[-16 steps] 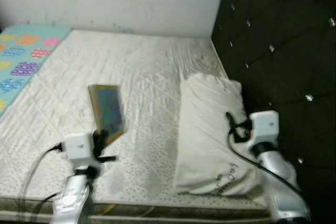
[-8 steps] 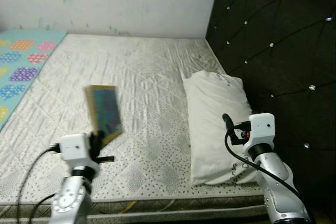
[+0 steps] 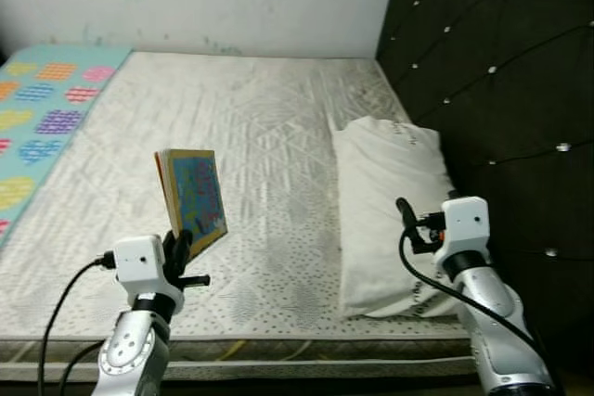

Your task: Clean up the room

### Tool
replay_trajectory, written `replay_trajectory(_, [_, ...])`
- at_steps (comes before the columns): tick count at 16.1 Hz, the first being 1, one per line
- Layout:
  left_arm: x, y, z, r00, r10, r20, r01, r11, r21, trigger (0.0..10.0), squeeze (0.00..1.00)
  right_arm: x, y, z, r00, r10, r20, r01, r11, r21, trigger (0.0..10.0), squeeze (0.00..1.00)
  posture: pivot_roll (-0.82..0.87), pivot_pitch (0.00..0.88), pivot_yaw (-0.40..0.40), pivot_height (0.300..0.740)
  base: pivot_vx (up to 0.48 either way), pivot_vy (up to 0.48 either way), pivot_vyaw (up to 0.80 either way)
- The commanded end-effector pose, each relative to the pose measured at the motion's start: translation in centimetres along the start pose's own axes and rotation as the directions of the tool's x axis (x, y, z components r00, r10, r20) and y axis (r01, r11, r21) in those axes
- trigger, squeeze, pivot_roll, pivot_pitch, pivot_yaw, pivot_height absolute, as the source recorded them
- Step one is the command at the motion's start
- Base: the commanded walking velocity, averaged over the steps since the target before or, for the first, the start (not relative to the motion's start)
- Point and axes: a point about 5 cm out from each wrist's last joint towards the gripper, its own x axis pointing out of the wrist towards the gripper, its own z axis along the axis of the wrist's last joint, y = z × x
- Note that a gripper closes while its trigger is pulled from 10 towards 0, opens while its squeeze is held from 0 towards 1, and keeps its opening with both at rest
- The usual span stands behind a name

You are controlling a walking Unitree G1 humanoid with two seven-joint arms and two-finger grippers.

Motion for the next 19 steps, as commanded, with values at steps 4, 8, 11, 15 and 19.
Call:
replay_trajectory(4, [0.16,-0.43,1.14,0.998,-0.023,0.058,0.023,1.0,0.006,10.0,0.0,0.09,-0.18,0.13,1.0,0.004,0.006,-0.004,1.0,-0.024,10.0,0.0,-0.14,0.0,-0.022,0.74,0.0,0.0,0.5])
replay_trajectory(8, [0.15,-0.39,1.03,0.998,-0.017,0.052,0.017,1.0,0.004,10.0,0.0,0.01,-0.19,-0.05,1.0,-0.003,-0.004,0.003,1.0,-0.011,10.0,0.0,-0.14,0.0,-0.023,0.74,0.0,0.0,0.11])
replay_trajectory(11, [0.16,-0.39,1.02,0.999,-0.016,0.051,0.015,1.0,0.003,10.0,0.0,-0.01,-0.31,-0.27,1.0,-0.011,-0.022,0.011,1.0,0.009,10.0,0.0,-0.14,0.0,-0.025,0.74,0.0,0.0,-0.27])
replay_trajectory(15, [0.24,-0.43,1.02,0.999,-0.02,0.051,0.02,1.0,-0.001,10.0,0.0,0.04,-0.35,-0.2,1.0,-0.01,-0.015,0.01,1.0,0.007,10.0,0.0,-0.14,0.0,-0.024,0.74,0.0,0.0,-0.79])
replay_trajectory(19, [0.29,-0.47,1.02,0.998,-0.029,0.051,0.029,1.0,-0.003,10.0,0.0,0.0,-0.34,-0.22,1.0,-0.008,-0.017,0.008,1.0,0.013,10.0,0.0,-0.14,0.0,-0.023,0.74,0.0,0.0,0.0])
